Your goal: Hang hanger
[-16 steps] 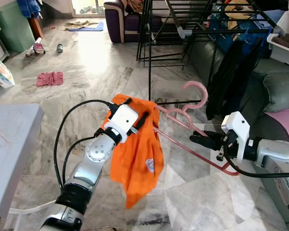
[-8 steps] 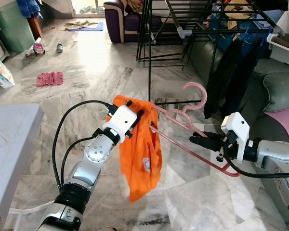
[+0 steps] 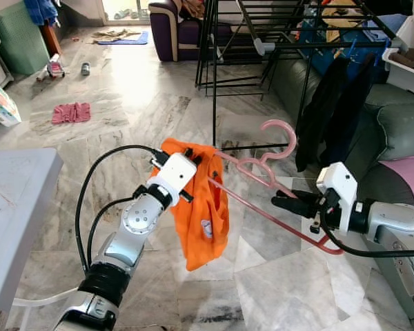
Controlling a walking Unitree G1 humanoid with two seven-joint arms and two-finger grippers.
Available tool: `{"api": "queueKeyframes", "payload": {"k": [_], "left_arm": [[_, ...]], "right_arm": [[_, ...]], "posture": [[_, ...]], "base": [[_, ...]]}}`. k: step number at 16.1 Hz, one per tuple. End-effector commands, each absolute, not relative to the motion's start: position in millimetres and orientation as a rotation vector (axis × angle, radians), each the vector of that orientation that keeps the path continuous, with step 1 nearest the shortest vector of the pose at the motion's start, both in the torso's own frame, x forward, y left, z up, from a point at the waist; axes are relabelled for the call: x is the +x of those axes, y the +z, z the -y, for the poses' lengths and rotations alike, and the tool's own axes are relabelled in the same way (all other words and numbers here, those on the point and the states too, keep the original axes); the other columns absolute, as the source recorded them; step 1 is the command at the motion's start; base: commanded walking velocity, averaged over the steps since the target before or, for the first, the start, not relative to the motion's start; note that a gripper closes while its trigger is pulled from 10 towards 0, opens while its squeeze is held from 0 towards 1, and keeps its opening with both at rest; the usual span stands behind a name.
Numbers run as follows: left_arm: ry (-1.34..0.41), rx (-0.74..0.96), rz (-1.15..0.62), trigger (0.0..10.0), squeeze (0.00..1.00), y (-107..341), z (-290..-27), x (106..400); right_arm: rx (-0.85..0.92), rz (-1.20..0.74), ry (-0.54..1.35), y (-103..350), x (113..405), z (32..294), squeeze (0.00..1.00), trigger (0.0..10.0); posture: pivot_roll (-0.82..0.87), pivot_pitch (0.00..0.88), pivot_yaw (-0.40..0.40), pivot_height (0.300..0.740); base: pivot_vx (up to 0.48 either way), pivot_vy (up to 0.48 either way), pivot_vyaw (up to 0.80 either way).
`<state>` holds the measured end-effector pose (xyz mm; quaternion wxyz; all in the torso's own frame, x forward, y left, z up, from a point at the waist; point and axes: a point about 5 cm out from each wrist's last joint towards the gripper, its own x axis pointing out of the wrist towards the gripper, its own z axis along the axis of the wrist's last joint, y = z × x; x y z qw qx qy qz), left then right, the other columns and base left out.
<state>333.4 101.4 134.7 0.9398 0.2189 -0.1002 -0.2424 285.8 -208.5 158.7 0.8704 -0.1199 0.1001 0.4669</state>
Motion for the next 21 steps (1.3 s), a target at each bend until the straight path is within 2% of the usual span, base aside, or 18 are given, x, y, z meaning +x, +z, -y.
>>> {"api": "queueKeyframes", "payload": {"k": [1, 11, 13, 16, 18, 21], "left_arm": [[-0.501, 0.456, 0.228, 0.0, 0.00, 140, -99, 336], [-0.533, 0.524, 0.272, 0.0, 0.00, 147, -104, 335], [-0.581, 0.535, 0.283, 0.0, 0.00, 146, -100, 331], [-0.749, 0.527, 0.254, 0.0, 0.00, 140, -88, 319], [-0.892, 0.566, 0.209, 0.0, 0.00, 131, -78, 308], [-0.935, 0.583, 0.215, 0.0, 0.00, 128, -72, 302]], "right_arm": [[-0.261, -0.173, 1.017, 167, 284, 205, 0.00, 10.0], [-0.350, -0.262, 1.018, 159, 280, 220, 0.00, 10.0], [-0.386, -0.294, 1.004, 155, 280, 224, 0.00, 10.0], [-0.456, -0.328, 0.975, 150, 283, 229, 0.00, 10.0], [-0.518, -0.320, 0.892, 149, 293, 233, 0.00, 10.0], [-0.511, -0.304, 0.905, 148, 294, 228, 0.00, 10.0]], "posture": [[0.01, 0.081, -0.038, 0.740], [0.01, 0.071, -0.037, 0.740], [0.01, 0.071, -0.036, 0.740], [0.01, 0.070, -0.034, 0.740], [0.02, 0.066, -0.033, 0.740], [0.02, 0.065, -0.034, 0.740]], "base": [[0.000, 0.000, 0.00], [0.000, 0.000, 0.00], [0.000, 0.000, 0.00], [0.000, 0.000, 0.00], [0.000, 0.000, 0.00], [0.000, 0.000, 0.00]]}}
